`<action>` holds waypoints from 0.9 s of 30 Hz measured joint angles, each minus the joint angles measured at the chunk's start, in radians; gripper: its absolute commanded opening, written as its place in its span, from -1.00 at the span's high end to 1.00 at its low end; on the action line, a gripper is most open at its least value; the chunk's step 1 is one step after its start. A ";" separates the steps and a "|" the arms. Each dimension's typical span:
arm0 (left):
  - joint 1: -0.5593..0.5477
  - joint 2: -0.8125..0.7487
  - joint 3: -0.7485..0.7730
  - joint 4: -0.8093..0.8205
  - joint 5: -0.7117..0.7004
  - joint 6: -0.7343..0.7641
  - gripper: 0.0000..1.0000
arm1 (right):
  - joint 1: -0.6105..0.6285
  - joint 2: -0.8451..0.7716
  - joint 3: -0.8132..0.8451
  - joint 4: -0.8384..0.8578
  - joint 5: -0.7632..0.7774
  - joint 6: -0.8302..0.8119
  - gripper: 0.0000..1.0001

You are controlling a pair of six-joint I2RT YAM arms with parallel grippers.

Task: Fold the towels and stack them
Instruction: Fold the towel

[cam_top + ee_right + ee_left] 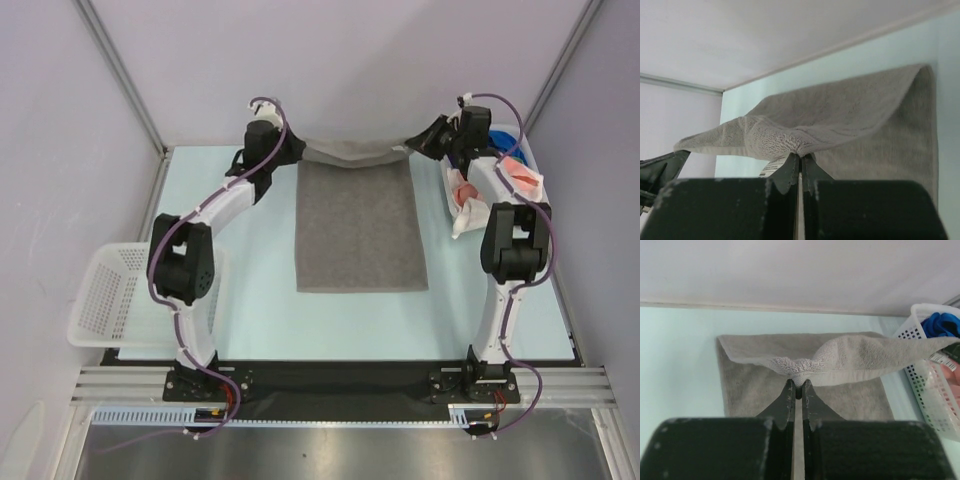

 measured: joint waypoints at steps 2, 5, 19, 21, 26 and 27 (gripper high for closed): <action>-0.008 -0.037 -0.031 -0.010 -0.001 -0.014 0.99 | -0.002 -0.054 -0.064 -0.023 -0.005 0.002 1.00; -0.025 -0.098 -0.093 -0.016 -0.003 -0.035 0.99 | -0.003 -0.138 -0.160 -0.051 -0.008 0.002 1.00; -0.102 -0.230 -0.451 -0.022 -0.010 -0.139 0.99 | -0.004 -0.332 -0.553 -0.084 -0.016 -0.010 1.00; -0.108 -0.241 -0.471 -0.034 -0.013 -0.147 0.99 | -0.004 -0.360 -0.605 -0.089 -0.016 -0.016 1.00; -0.117 -0.302 -0.477 -0.079 -0.031 -0.154 0.99 | -0.004 -0.418 -0.666 -0.090 -0.016 -0.025 1.00; -0.119 -0.320 -0.477 -0.088 -0.036 -0.153 0.99 | -0.004 -0.433 -0.677 -0.087 -0.016 -0.026 1.00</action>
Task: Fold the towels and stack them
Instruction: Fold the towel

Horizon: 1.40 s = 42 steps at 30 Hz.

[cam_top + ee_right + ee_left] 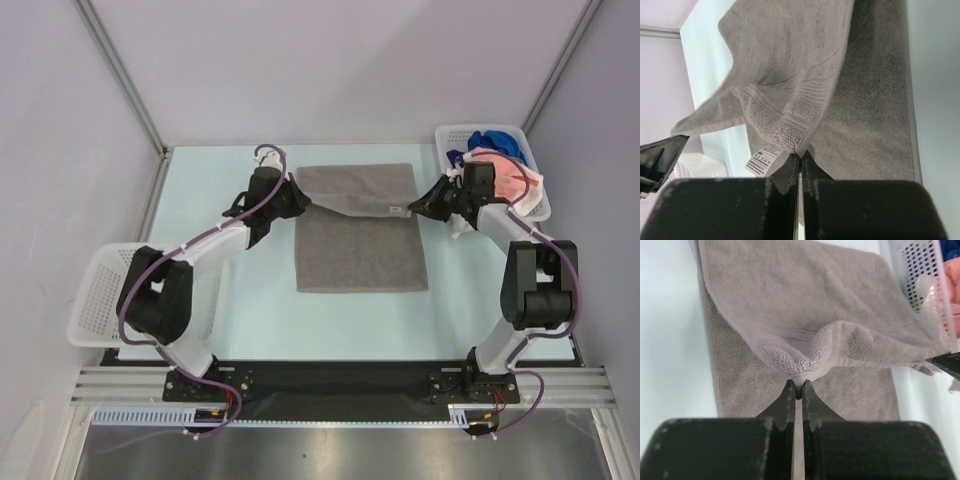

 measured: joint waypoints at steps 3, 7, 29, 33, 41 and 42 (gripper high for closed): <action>-0.002 -0.048 0.000 -0.030 -0.006 0.001 0.99 | 0.000 -0.044 -0.026 -0.002 0.000 -0.002 1.00; -0.005 -0.089 0.008 -0.076 -0.011 0.004 1.00 | 0.000 -0.093 -0.039 -0.008 0.003 -0.008 1.00; -0.087 -0.201 -0.114 -0.160 -0.067 0.006 0.99 | 0.000 -0.267 -0.229 -0.023 0.020 -0.025 1.00; -0.089 -0.250 -0.144 -0.162 -0.075 0.004 0.99 | 0.000 -0.299 -0.257 -0.025 0.023 -0.026 1.00; -0.103 -0.286 -0.205 -0.161 -0.075 -0.001 0.99 | 0.000 -0.357 -0.303 -0.047 0.035 -0.037 1.00; -0.105 -0.286 -0.214 -0.161 -0.075 -0.001 0.99 | 0.000 -0.365 -0.308 -0.049 0.038 -0.040 1.00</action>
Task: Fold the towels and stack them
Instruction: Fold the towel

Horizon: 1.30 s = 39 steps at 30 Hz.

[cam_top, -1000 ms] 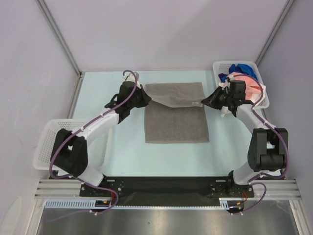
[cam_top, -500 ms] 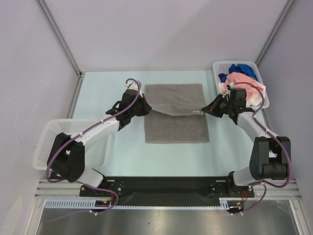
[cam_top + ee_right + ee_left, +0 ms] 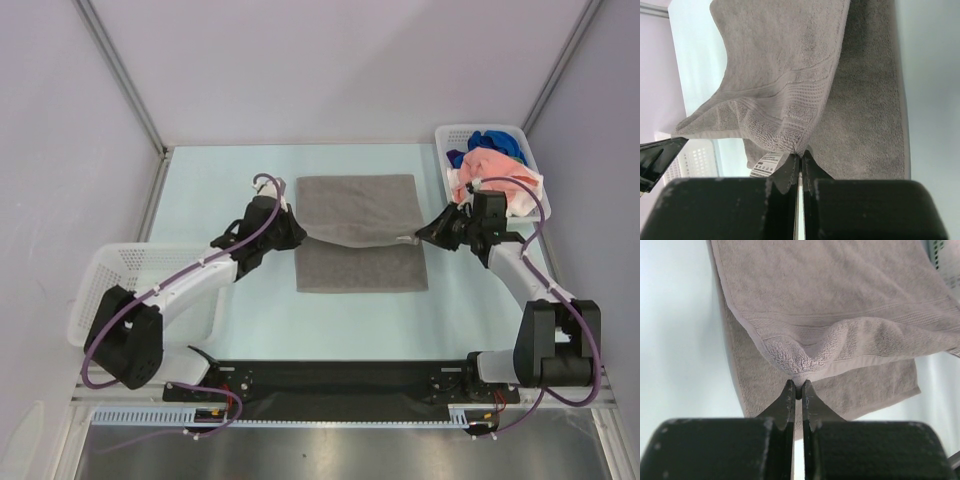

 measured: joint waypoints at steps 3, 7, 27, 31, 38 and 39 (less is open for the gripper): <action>-0.006 -0.005 -0.021 -0.001 -0.001 -0.001 0.99 | 0.000 -0.021 -0.016 -0.008 0.003 -0.004 1.00; -0.013 -0.027 -0.042 0.000 -0.003 -0.008 0.99 | 0.000 -0.043 -0.035 -0.019 0.008 -0.005 1.00; -0.059 -0.096 -0.156 0.016 -0.016 -0.045 0.99 | 0.000 -0.132 -0.145 -0.040 0.011 -0.024 1.00; -0.070 -0.114 -0.167 0.020 -0.027 -0.050 0.99 | 0.000 -0.154 -0.150 -0.046 0.011 -0.025 1.00; -0.082 -0.152 -0.184 0.023 -0.037 -0.061 0.99 | 0.000 -0.167 -0.161 -0.049 0.012 -0.030 1.00; -0.082 -0.155 -0.189 0.024 -0.039 -0.061 0.99 | 0.000 -0.167 -0.165 -0.049 0.013 -0.031 1.00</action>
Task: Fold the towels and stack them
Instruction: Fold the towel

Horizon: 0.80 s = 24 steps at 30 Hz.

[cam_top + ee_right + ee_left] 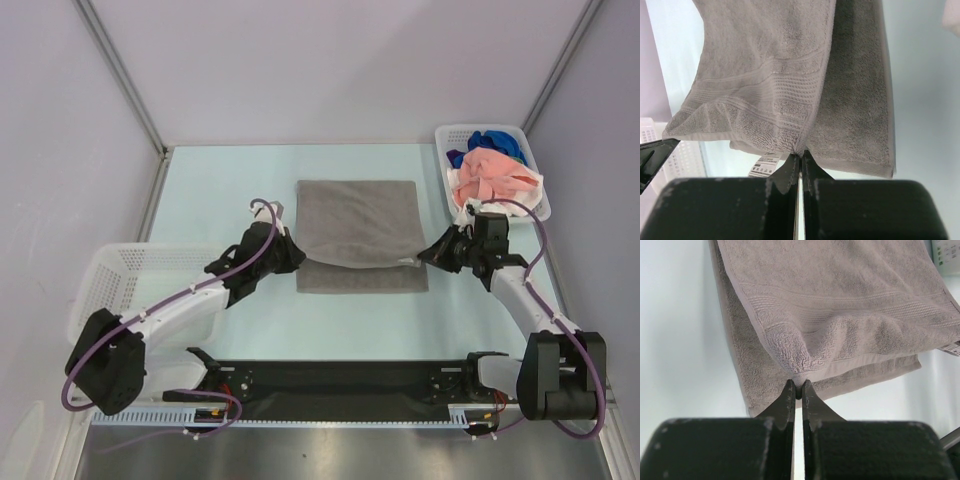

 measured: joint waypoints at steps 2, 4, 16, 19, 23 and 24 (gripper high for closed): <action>-0.002 -0.004 -0.014 0.004 -0.001 -0.003 0.99 | 0.000 0.000 -0.009 -0.003 0.002 -0.001 1.00; -0.003 -0.006 -0.030 0.007 -0.001 -0.008 1.00 | 0.000 0.000 -0.019 -0.005 0.003 -0.001 1.00; -0.031 0.013 -0.101 0.043 0.007 -0.035 0.78 | -0.024 -0.004 -0.067 -0.013 0.020 -0.017 0.55; -0.033 0.023 -0.106 0.046 0.008 -0.045 0.60 | -0.024 -0.004 -0.082 -0.014 0.022 -0.024 0.47; -0.037 0.032 -0.117 0.051 0.009 -0.058 0.49 | -0.024 -0.013 -0.088 -0.032 0.040 -0.038 0.35; -0.039 0.032 -0.122 0.051 0.008 -0.060 0.49 | -0.024 -0.016 -0.088 -0.034 0.045 -0.041 0.32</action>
